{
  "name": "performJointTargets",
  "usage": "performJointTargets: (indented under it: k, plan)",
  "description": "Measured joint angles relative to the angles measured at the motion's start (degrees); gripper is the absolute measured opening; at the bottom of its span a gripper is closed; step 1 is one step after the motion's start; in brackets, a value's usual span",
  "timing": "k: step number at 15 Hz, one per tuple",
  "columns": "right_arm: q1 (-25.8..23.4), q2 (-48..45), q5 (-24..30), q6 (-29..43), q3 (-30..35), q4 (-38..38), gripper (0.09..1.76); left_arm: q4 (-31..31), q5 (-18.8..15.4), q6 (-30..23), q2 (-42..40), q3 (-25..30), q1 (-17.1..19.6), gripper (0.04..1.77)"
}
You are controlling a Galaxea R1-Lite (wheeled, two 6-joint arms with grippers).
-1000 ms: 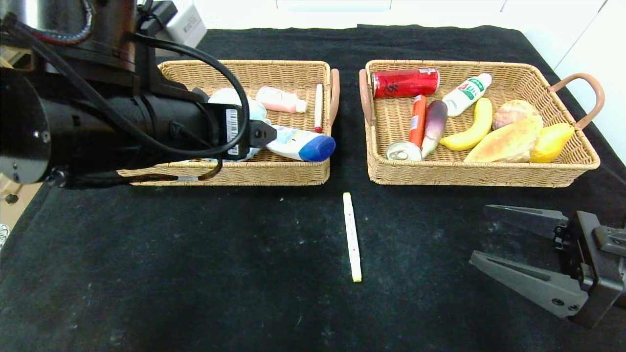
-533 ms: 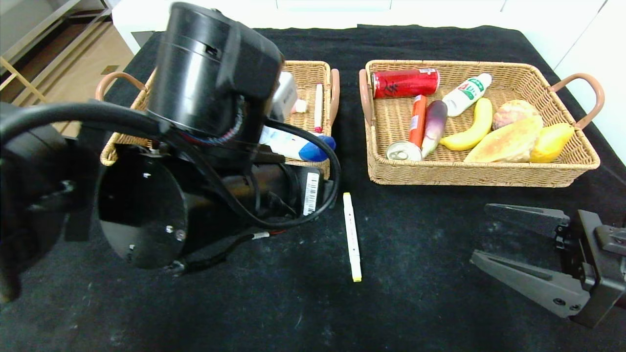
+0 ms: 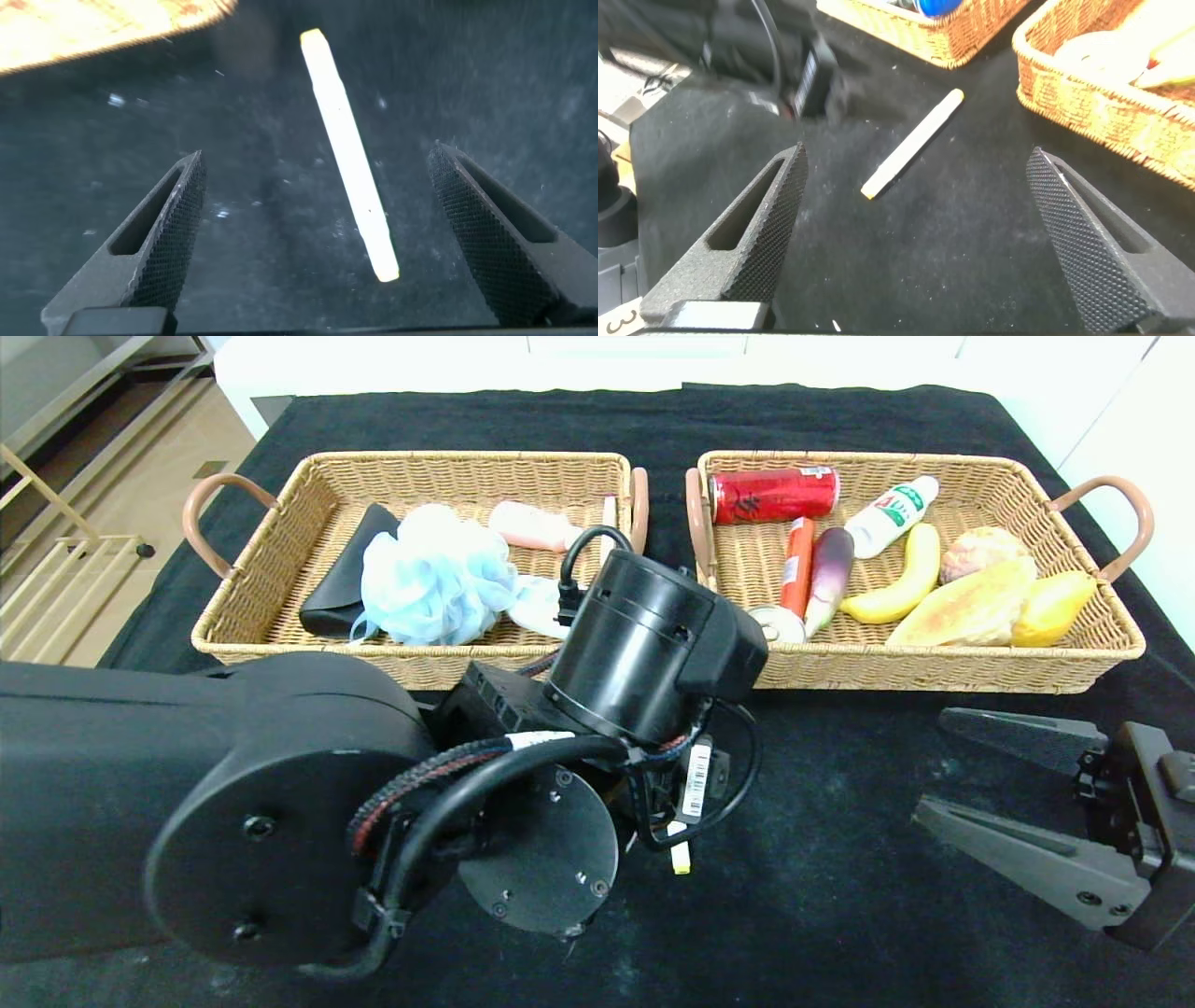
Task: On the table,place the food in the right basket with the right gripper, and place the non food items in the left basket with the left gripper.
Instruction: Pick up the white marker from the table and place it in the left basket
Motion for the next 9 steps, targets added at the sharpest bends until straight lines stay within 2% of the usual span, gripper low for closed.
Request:
performJointTargets:
  k: [9]
  plan:
    - [-0.2,-0.9,0.0,0.0,-0.3,0.2,1.71,-0.4,3.5,-4.7,6.8,-1.9,-0.7,1.72]
